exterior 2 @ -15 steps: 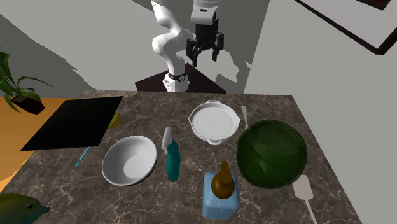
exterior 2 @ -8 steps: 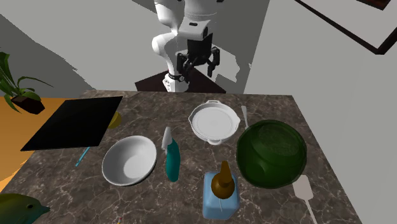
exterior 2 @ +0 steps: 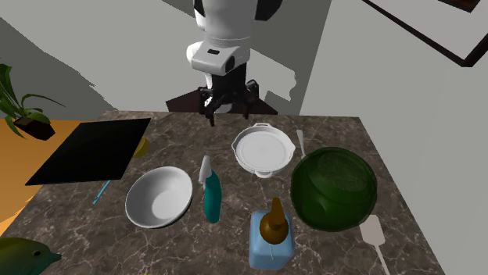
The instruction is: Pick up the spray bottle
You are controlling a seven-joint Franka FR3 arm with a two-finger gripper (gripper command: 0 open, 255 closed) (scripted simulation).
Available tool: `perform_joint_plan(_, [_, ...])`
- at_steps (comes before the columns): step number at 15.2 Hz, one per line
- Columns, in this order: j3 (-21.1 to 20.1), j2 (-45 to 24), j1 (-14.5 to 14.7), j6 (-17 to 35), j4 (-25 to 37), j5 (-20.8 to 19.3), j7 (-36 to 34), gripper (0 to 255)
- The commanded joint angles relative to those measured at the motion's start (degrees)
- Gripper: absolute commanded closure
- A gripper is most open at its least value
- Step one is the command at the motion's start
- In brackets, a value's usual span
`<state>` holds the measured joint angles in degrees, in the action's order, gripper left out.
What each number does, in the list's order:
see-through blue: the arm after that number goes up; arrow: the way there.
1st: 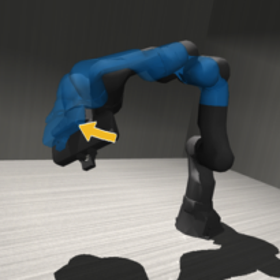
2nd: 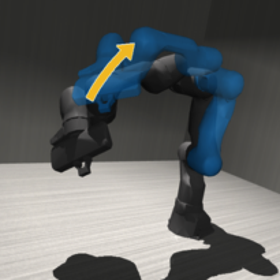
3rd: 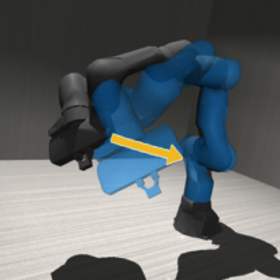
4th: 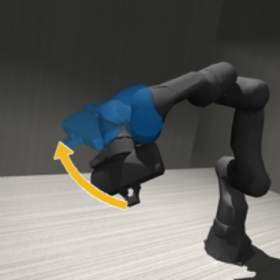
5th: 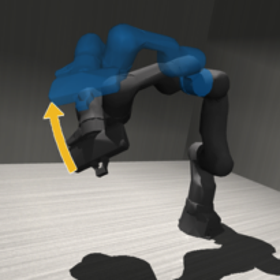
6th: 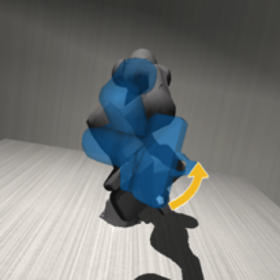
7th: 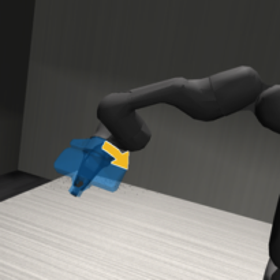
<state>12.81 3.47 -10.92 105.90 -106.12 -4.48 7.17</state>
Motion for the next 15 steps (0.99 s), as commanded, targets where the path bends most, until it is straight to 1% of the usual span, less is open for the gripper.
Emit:
perform_joint_plan(1, [1.0,-4.1,-0.9,-0.6,5.0,0.7,0.8,0])
perform_joint_plan(8, [3.8,-17.8,-5.0,-2.7,21.9,4.2,3.5,0])
perform_joint_plan(15, [3.7,-17.6,-4.9,2.8,16.3,4.0,3.2,0])
